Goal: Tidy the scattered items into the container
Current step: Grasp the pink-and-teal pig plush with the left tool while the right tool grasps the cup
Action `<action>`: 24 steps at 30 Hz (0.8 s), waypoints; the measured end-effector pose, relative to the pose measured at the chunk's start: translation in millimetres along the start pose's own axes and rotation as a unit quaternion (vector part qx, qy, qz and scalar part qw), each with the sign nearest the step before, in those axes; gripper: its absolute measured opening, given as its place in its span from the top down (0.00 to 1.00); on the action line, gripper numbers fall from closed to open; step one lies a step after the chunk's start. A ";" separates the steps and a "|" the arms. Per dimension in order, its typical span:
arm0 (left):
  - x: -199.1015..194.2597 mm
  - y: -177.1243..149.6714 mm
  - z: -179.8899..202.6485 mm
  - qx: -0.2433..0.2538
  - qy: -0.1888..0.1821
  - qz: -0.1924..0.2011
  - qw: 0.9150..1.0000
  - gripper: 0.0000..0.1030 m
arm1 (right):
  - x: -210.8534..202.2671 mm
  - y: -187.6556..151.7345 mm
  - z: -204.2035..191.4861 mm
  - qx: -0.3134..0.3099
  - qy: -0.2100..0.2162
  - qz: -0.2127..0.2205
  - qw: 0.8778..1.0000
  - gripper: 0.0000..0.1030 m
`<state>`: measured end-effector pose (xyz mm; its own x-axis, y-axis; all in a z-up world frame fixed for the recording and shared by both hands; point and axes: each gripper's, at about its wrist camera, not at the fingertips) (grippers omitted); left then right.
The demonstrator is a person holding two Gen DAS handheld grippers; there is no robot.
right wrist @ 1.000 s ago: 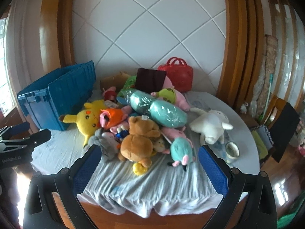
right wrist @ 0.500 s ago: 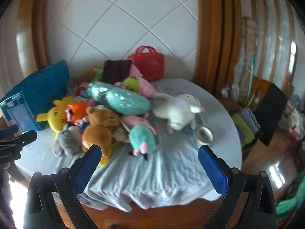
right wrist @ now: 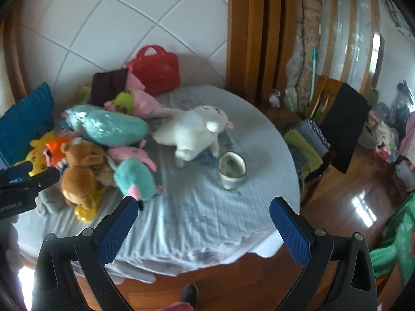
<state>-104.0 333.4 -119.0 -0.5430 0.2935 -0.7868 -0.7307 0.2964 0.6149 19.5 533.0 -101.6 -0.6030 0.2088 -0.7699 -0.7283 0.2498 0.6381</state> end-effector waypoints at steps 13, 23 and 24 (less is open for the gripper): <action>128.1 43.6 15.1 -0.037 0.014 -0.088 0.995 0.00 | 130.2 59.0 30.4 -0.017 0.020 -0.070 0.997 0.04; 169.6 43.9 19.9 -0.053 0.038 -0.133 0.989 0.00 | 197.6 58.2 55.5 -0.010 0.022 -0.136 0.990 0.07; 171.9 42.9 20.6 -0.056 0.042 -0.135 0.988 0.00 | 203.2 60.0 58.6 -0.011 0.025 -0.139 0.990 0.07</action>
<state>-220.1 415.3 -226.7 -0.3506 0.1388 -0.9262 -0.8926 0.2499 0.3753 -127.7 645.8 -219.7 -0.3939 0.0881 -0.9149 -0.8747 0.2699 0.4026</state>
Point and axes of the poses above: each gripper's, at about its wrist camera, not at the fingertips, and x roughly the way its jaws point, z to its right, y to its top, and after that the axes turned 6 degrees about -z, right-handed
